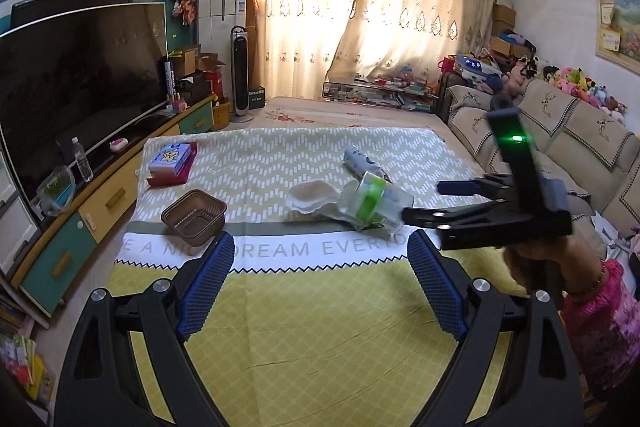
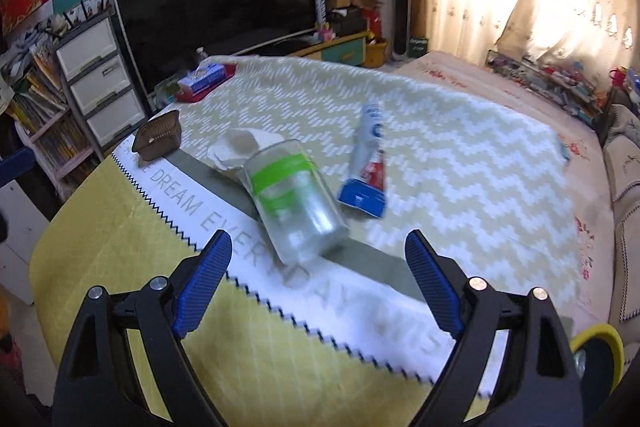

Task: Collect trash
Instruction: 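Grasp the clear plastic cup with green band with the right gripper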

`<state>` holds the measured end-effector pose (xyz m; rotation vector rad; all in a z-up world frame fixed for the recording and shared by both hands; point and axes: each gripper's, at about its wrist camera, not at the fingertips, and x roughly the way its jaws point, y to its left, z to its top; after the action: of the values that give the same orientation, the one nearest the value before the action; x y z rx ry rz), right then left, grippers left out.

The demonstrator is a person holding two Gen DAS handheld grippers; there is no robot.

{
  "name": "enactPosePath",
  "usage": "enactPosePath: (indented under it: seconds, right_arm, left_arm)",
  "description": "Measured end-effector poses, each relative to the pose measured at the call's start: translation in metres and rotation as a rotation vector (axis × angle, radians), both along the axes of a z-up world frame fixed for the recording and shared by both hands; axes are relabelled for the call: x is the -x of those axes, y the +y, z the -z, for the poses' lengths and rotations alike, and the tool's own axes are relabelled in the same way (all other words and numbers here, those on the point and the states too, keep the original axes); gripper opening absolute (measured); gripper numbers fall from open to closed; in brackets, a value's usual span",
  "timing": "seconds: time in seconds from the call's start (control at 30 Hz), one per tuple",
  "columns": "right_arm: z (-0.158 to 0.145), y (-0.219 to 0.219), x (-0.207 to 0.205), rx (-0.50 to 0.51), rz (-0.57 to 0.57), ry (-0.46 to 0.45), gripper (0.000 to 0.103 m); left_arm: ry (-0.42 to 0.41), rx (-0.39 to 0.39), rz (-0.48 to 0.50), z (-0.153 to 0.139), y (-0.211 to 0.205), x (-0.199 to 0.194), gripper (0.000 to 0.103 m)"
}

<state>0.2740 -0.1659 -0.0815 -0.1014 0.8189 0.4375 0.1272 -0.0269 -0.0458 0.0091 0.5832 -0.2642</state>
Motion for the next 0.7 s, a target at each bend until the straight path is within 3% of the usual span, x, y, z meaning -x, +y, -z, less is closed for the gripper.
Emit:
enactPosePath:
  seconds: [0.37,0.47,0.5,0.7]
  right_arm:
    - [0.023,0.038,-0.028,0.045,-0.050,0.034,0.078]
    - [0.026,0.041,-0.031,0.058,-0.054,0.042,0.063]
    - [0.028,0.041,-0.032,0.058,-0.054,0.052,0.054]
    - [0.023,0.036,-0.020,0.041,-0.053,0.043,0.052]
  left_arm:
    - [0.011,0.002,0.000,0.005,-0.002,-0.002,0.087]
    - [0.014,0.002,0.003,0.007,-0.003,-0.004,0.087]
    - [0.015,0.002,0.004,0.007,-0.002,-0.006,0.087]
    - [0.019,0.002,0.005,0.007,-0.005,-0.006,0.087]
